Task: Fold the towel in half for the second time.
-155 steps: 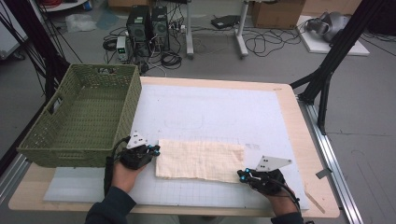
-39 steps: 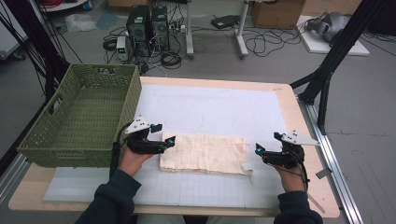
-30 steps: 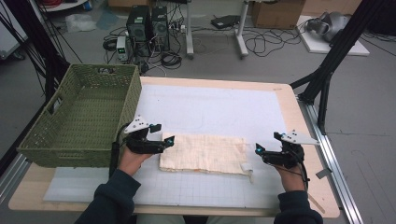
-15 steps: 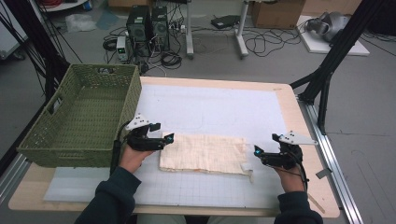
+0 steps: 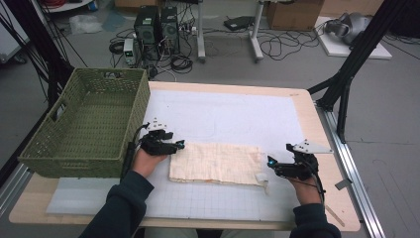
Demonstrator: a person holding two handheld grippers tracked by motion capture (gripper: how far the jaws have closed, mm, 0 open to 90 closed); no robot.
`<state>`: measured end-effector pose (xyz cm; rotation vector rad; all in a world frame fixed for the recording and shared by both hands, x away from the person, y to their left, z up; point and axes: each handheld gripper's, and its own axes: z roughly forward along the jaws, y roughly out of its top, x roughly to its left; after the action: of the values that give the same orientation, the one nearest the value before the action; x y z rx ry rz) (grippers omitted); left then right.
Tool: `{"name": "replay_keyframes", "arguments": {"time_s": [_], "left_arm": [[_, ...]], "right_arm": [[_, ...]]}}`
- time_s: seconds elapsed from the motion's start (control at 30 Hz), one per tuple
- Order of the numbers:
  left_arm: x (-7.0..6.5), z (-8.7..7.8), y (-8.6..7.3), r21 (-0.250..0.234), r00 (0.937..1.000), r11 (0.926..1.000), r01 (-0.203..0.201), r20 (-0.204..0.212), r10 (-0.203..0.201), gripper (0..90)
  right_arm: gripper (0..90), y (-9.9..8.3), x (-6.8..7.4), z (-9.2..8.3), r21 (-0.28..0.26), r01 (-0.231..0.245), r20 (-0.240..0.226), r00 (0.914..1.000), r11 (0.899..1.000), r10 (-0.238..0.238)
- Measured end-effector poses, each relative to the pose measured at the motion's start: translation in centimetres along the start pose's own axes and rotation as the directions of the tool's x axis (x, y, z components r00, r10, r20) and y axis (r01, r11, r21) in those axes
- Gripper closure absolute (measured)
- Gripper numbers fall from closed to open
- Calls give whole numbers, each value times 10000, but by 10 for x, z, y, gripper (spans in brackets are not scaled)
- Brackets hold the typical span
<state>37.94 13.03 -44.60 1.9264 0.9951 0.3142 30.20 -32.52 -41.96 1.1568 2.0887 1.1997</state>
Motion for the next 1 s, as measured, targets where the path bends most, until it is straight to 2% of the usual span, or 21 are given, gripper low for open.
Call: {"name": "replay_keyframes", "arguments": {"time_s": [0.17,0.23,0.47,0.53,0.6,0.7,0.77,1.0], "left_arm": [[-2,5,-3,560,9995,9981,-267,202,256,527],[-1,4,-4,558,9994,9980,-301,192,291,557],[-1,-1,-8,601,9982,9971,-472,393,449,755],[-3,-2,-9,506,9974,9971,-577,461,554,806],[-2,-3,-9,442,9972,9974,-574,498,552,817],[-2,-4,-9,348,9968,9975,-611,545,591,822],[-3,-4,-10,267,9969,9981,-547,579,531,822],[-2,-5,-10,201,9971,9988,-447,627,434,823]], "right_arm": [[113,0,1,4,171,47,27,10000,9998,-47],[113,1,0,7,229,44,23,10000,9997,-45],[153,7,3,19,505,14,-132,9999,9987,-7],[162,8,3,25,791,-177,-102,9998,9967,186],[213,11,1,31,914,-115,-273,9995,9957,140],[214,15,-1,43,1151,-92,-192,9997,9933,115],[261,18,-2,54,1298,-293,-96,9995,9911,308],[451,24,5,81,1844,154,-818,9966,9827,-3]]}}
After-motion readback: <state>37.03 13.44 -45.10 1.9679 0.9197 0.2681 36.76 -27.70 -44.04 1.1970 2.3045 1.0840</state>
